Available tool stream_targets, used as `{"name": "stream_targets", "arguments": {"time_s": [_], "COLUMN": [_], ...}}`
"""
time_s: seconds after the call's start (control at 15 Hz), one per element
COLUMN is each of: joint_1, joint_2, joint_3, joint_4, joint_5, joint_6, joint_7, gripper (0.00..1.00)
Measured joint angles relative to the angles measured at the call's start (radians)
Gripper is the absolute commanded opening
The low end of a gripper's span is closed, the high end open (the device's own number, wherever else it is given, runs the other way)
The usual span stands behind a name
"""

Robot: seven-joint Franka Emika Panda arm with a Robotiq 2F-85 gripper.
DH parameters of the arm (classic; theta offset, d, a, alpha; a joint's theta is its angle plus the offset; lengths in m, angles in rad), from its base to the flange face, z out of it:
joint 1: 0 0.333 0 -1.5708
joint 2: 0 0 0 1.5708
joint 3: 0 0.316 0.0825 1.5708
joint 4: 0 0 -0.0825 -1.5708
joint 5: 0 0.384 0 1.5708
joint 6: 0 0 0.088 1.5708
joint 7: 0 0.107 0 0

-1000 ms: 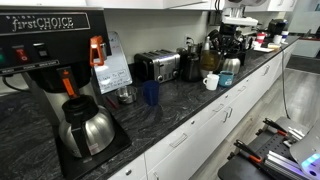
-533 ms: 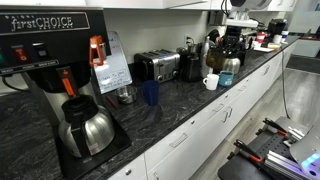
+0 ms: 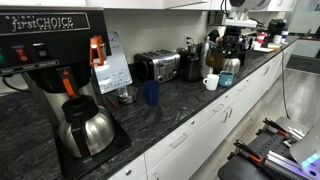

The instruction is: Pick up the brown cup and place it on the box

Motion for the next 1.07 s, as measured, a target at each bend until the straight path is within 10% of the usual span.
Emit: {"name": "stream_targets", "arguments": {"time_s": [1.07], "joint_1": [-0.009], "joint_2": [0.03], "joint_3": [-0.015], "joint_4": [0.115], "joint_5": [-0.013], "joint_6": [0.049], "joint_7": [0.19], "gripper": [0.01]}}
